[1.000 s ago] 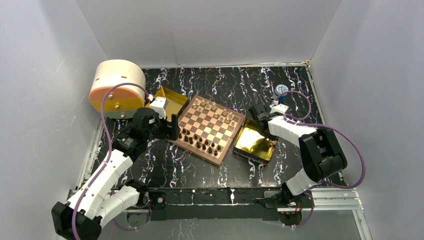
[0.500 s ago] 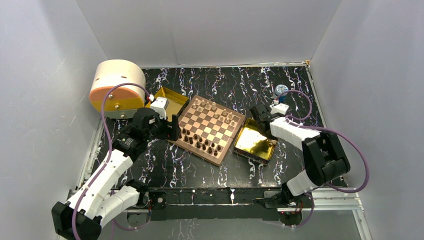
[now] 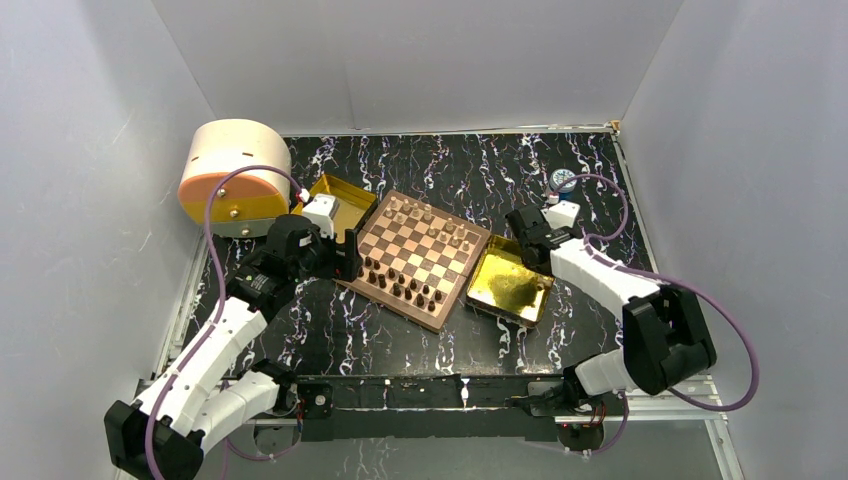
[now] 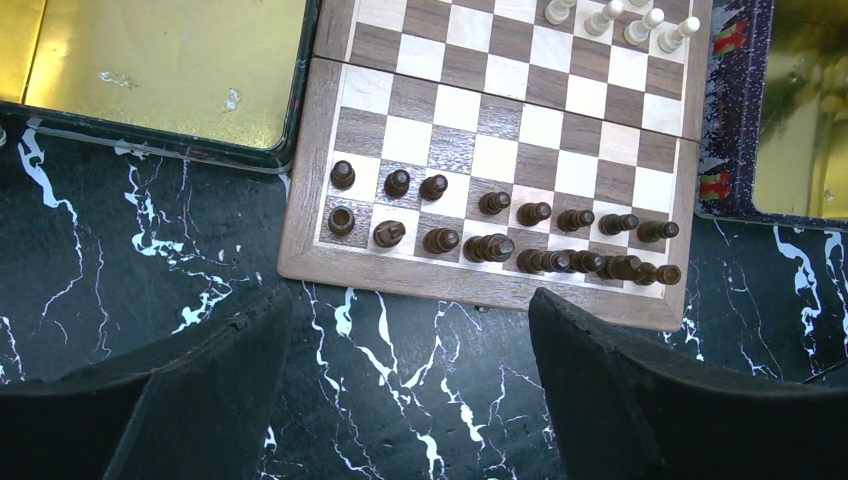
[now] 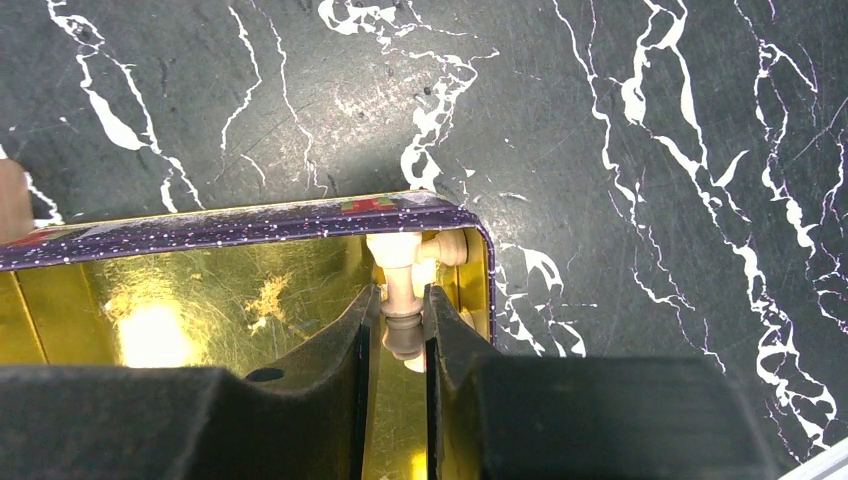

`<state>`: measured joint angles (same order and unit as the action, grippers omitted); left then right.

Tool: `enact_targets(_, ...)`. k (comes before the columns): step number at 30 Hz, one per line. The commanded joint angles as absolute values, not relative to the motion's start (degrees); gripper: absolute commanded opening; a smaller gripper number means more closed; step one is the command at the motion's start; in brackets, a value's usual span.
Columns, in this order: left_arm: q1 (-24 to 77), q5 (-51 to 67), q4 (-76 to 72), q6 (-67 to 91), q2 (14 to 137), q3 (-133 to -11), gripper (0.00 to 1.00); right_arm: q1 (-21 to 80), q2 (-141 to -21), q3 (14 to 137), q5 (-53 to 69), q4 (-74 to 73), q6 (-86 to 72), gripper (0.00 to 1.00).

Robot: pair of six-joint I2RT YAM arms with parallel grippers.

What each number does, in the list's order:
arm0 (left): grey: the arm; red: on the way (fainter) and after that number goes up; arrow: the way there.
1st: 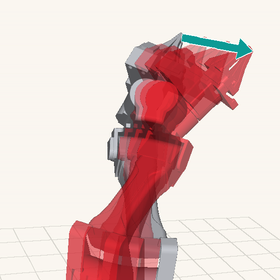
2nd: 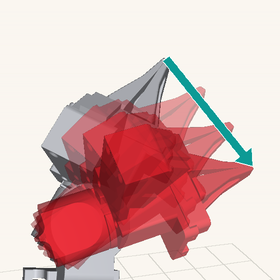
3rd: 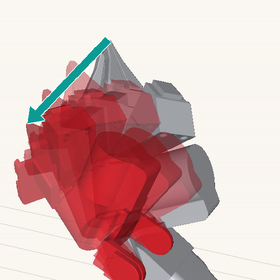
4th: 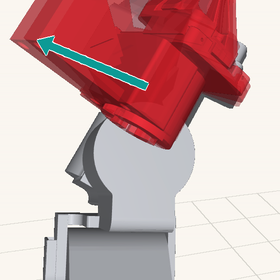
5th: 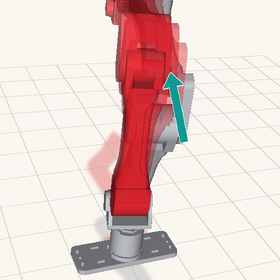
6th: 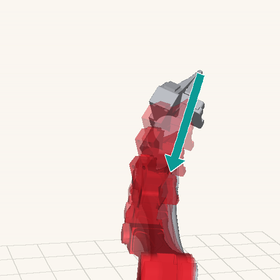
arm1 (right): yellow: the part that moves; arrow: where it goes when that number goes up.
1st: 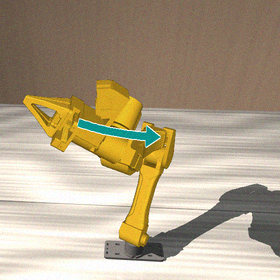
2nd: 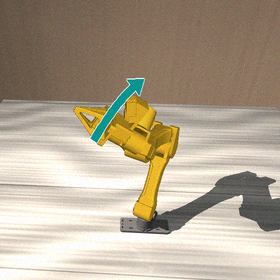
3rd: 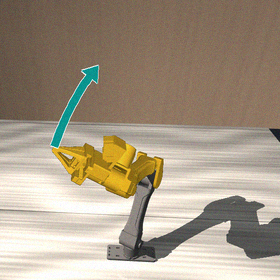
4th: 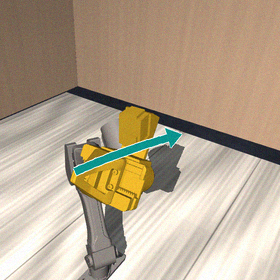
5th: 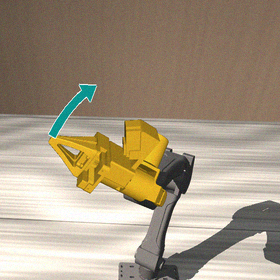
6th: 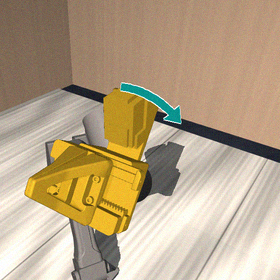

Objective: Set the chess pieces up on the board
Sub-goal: Pick up the chess piece from the storage box.

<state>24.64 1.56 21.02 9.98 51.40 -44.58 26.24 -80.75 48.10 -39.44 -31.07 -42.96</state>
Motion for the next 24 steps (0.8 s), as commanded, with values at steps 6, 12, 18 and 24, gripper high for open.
enact_targets(6,24.87,2.29,20.07,9.24,52.18,-44.09,0.83,25.94,-74.04,48.74,-40.82,-32.78,-43.03,0.15)
enact_targets(12,24.87,1.76,20.12,9.23,52.21,-43.87,0.83,25.98,-74.51,46.47,-39.64,-32.52,-44.69,0.15)
enact_targets(18,24.87,1.58,20.22,9.23,52.73,-43.91,0.82,25.97,-74.64,45.03,-37.33,-32.79,-48.52,0.13)
enact_targets(24,24.87,1.49,20.33,9.23,52.73,-43.95,0.82,25.45,-74.62,46.14,-38.87,-31.93,-46.46,0.13)
